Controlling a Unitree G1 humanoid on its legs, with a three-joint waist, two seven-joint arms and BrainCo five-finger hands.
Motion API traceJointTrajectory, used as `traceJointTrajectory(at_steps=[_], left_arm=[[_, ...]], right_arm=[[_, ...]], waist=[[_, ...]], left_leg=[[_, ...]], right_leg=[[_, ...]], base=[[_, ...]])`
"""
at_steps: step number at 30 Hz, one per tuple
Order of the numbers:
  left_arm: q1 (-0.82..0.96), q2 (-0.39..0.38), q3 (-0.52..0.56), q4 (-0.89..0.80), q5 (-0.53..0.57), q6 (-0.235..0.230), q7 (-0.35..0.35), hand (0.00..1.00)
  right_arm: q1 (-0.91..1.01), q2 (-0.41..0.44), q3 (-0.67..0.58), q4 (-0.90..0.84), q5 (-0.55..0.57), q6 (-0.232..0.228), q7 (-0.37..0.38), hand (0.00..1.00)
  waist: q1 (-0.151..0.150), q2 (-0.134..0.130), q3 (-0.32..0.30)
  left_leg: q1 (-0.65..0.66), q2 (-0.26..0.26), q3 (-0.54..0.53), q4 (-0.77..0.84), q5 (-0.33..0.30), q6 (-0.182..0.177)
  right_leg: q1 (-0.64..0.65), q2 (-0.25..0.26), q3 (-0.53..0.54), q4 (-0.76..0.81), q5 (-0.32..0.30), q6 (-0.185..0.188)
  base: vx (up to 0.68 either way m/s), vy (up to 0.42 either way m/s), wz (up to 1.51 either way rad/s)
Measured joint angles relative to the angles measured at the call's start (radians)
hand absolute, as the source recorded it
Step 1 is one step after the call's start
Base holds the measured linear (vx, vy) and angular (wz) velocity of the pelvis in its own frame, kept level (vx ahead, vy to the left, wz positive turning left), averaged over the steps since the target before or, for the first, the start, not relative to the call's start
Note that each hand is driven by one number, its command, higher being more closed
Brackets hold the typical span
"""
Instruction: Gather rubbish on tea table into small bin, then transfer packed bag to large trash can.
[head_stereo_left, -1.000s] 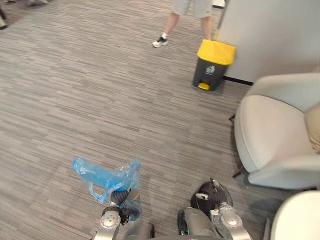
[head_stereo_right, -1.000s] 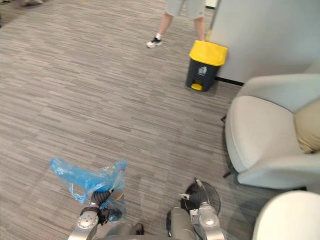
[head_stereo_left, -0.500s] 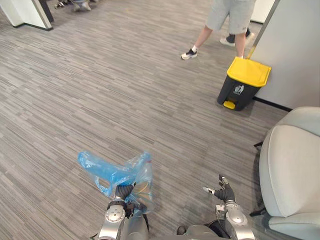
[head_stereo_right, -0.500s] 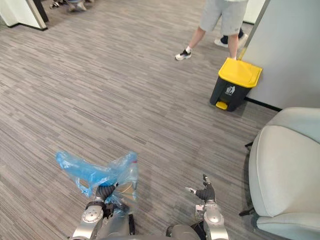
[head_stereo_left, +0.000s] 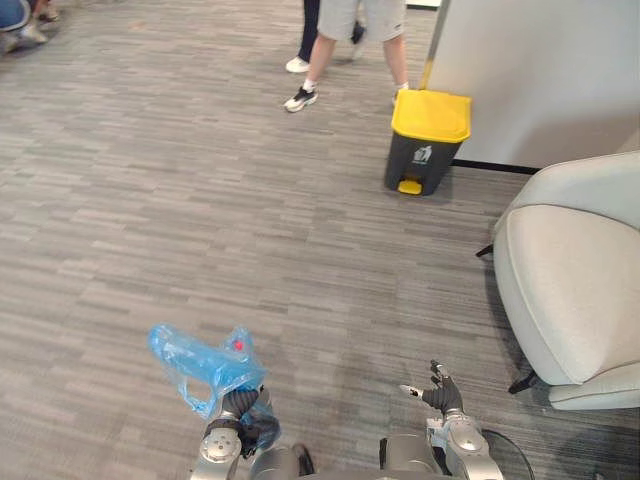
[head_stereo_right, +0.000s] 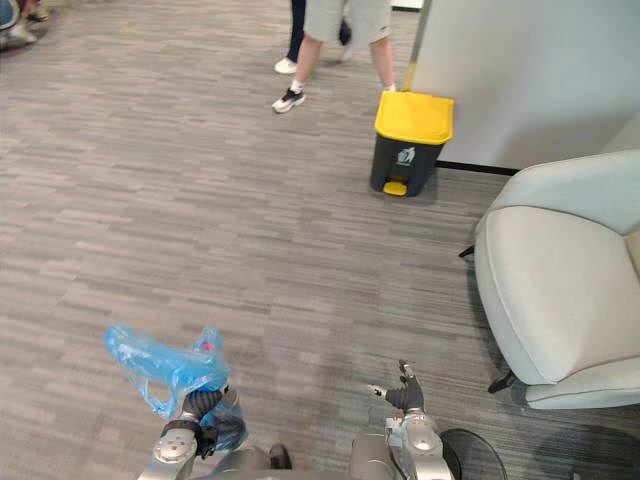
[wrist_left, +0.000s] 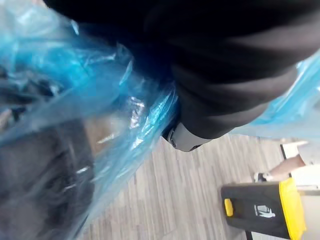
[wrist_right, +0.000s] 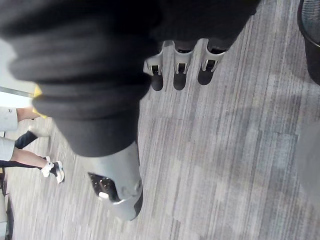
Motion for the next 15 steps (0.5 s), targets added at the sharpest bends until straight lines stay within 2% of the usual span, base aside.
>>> traceJointTrajectory(at_steps=[2, 3, 4, 5, 6, 7, 8, 9, 11, 12, 14, 15], left_arm=[[-0.015, 0.004, 0.0, 0.002, -0.007, 0.0, -0.001, 1.0], [-0.016, 0.004, 0.0, 0.002, -0.008, 0.0, -0.001, 1.0], [-0.019, 0.016, -0.003, 0.003, -0.012, -0.002, -0.003, 1.0], [-0.036, -0.017, -0.001, 0.03, -0.014, 0.0, -0.004, 1.0], [-0.04, -0.021, -0.002, 0.03, -0.013, -0.003, -0.005, 1.0], [-0.05, -0.027, -0.003, 0.03, -0.011, -0.005, -0.006, 1.0], [-0.06, -0.031, -0.007, 0.03, -0.011, -0.005, -0.008, 1.0], [-0.07, -0.037, -0.009, 0.03, -0.011, -0.005, -0.016, 1.0], [-0.062, -0.042, -0.012, 0.03, -0.011, -0.006, -0.026, 1.0], [-0.054, -0.042, -0.012, 0.03, -0.011, -0.006, -0.026, 1.0], [-0.053, -0.043, -0.014, 0.029, -0.012, -0.006, -0.026, 1.0], [-0.054, -0.042, -0.01, 0.029, -0.012, -0.007, -0.026, 1.0]], right_arm=[[-0.027, -0.009, 0.01, 0.018, -0.009, 0.0, -0.001, 0.0], [-0.026, -0.01, 0.013, 0.018, -0.009, 0.0, -0.001, 0.0], [-0.004, -0.02, 0.026, 0.017, -0.018, -0.001, -0.003, 0.0], [-0.003, -0.046, 0.026, 0.027, -0.022, 0.003, -0.003, 0.0], [-0.005, -0.049, 0.023, 0.023, -0.024, 0.006, -0.004, 0.0], [-0.002, -0.053, 0.016, 0.016, -0.025, 0.007, -0.004, 0.0], [0.0, -0.056, 0.015, 0.016, -0.025, 0.009, -0.003, 0.0], [0.011, -0.053, 0.019, 0.017, -0.025, 0.017, -0.003, 0.0], [0.022, -0.049, 0.027, 0.017, -0.024, 0.018, -0.003, 0.0], [0.024, -0.04, 0.026, 0.017, -0.023, 0.018, -0.005, 0.0], [0.019, -0.04, 0.022, 0.015, -0.019, 0.015, -0.006, 0.0], [0.002, -0.042, 0.017, 0.015, -0.016, 0.015, -0.005, 0.0]], waist=[[-0.004, 0.015, 0.009], [-0.004, 0.014, 0.009], [-0.011, -0.018, -0.002], [-0.009, 0.02, 0.005], [-0.013, 0.029, 0.004], [-0.032, 0.033, 0.004], [-0.039, 0.043, 0.008], [-0.033, 0.054, 0.014], [-0.023, 0.058, 0.022], [-0.013, 0.043, 0.033], [0.005, 0.023, 0.035], [0.01, 0.023, 0.037]], left_leg=[[0.062, 0.038, 0.029, -0.042, 0.006, -0.017], [0.071, 0.039, 0.03, -0.049, 0.007, -0.02], [0.125, 0.012, 0.024, -0.068, -0.008, -0.073], [0.153, 0.044, 0.01, -0.068, -0.027, -0.104], [0.149, 0.054, 0.0, -0.061, -0.014, -0.12], [0.14, 0.056, -0.025, -0.024, 0.002, -0.141], [0.108, 0.077, -0.046, 0.057, 0.005, -0.147], [0.044, 0.121, -0.085, 0.231, 0.035, -0.169], [-0.036, 0.177, -0.131, 0.487, 0.091, -0.162], [-0.099, 0.2, -0.138, 0.663, 0.065, -0.121], [-0.185, 0.184, -0.132, 0.699, 0.046, -0.09], [-0.248, 0.175, -0.135, 0.651, 0.034, -0.071]], right_leg=[[-0.07, 0.052, -0.15, -0.15, 0.031, -0.04], [-0.071, 0.059, -0.158, -0.182, 0.047, -0.045], [-0.049, 0.08, -0.153, -0.377, 0.289, -0.11], [-0.04, 0.104, -0.17, -0.327, 0.271, -0.154], [-0.042, 0.105, -0.173, -0.317, 0.251, -0.144], [-0.034, 0.102, -0.179, -0.315, 0.187, -0.143], [-0.021, 0.111, -0.186, -0.314, 0.166, -0.142], [0.023, 0.136, -0.187, -0.34, 0.151, -0.145], [0.122, 0.174, -0.182, -0.404, 0.143, -0.156], [0.219, 0.191, -0.16, -0.455, 0.133, -0.165], [0.284, 0.195, -0.123, -0.51, 0.128, -0.166], [0.314, 0.202, -0.105, -0.542, 0.131, -0.163]], base=[[0.43, -0.114, -0.55], [0.44, -0.112, -0.22], [0.47, -0.091, -0.17], [0.47, -0.085, -0.13], [0.45, -0.112, 0.01], [0.43, -0.164, 0.19], [0.51, -0.225, 0.18], [0.41, -0.187, -0.01], [0.38, -0.134, -0.21], [0.42, -0.111, -0.36], [0.38, -0.08, -0.49], [0.29, -0.025, -0.47]])
